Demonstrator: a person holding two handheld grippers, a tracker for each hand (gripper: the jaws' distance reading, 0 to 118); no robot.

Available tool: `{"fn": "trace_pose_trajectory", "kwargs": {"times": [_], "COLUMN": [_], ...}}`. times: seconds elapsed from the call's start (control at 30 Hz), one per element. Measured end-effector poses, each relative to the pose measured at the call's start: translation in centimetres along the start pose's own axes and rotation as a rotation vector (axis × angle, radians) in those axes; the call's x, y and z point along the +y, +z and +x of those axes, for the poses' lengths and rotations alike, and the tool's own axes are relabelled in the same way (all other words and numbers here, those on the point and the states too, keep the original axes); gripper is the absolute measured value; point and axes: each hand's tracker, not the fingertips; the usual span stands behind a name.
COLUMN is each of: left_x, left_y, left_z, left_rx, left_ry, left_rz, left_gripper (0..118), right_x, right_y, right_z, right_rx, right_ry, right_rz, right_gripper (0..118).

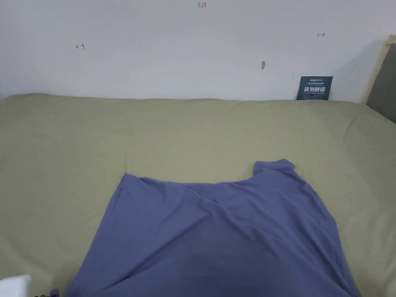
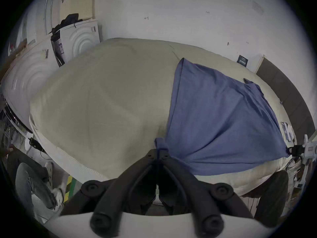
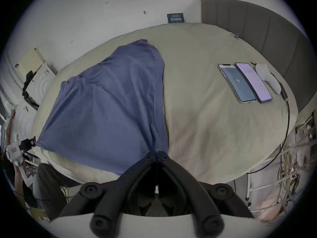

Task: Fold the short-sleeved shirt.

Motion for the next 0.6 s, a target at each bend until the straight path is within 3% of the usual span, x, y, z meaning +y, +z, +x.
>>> {"fn": "trace_pose_trajectory", "kwargs": {"times": [0.17,0.2,0.23,0.27,0.3,0.33,0.5,0.53,0.57,0.6], "left_x": [-0.3,-0.3,-0.4,-0.5,-0.5,-0.6,0.5,0.8,1.1,1.3], "left_y": [0.1,0.2,0.4,0.6,0.7,1.2,3.2,3.6,4.0,4.3], "left_z": [0.3,0.4,0.6,0.7,0.8,0.8,2.4,2.8,3.5,4.1], "left_rx": [-0.010,-0.014,-0.013,-0.014,-0.009,-0.003,0.010,-0.011,-0.044,-0.044], "left_ry": [0.011,0.011,0.007,0.006,0.005,0.001,-0.002,0.007,-0.002,-0.008], "left_rz": [-0.006,-0.006,-0.008,-0.013,-0.014,0.012,0.089,0.104,0.116,0.130], "left_gripper": [1,13,41,80,114,115,114,113,107,77], "right_x": [-0.1,0.0,0.1,0.2,0.1,0.2,0.4,0.2,0.2,-0.1], "right_y": [0.4,0.5,0.7,1.1,1.4,1.7,3.8,4.0,4.5,4.7], "right_z": [-0.4,-0.4,-0.5,-0.8,-1.0,-1.1,-4.3,-5.2,-5.8,-6.6], "right_rx": [-0.016,-0.017,-0.027,-0.057,-0.066,-0.042,-0.023,-0.030,-0.036,-0.046], "right_ry": [0.016,0.014,0.005,-0.008,-0.016,-0.006,0.024,0.039,0.050,0.050], "right_rz": [0.014,0.018,0.025,0.037,0.056,0.067,0.170,0.193,0.213,0.243], "right_gripper": [0,1,14,43,96,116,110,104,86,39]}}
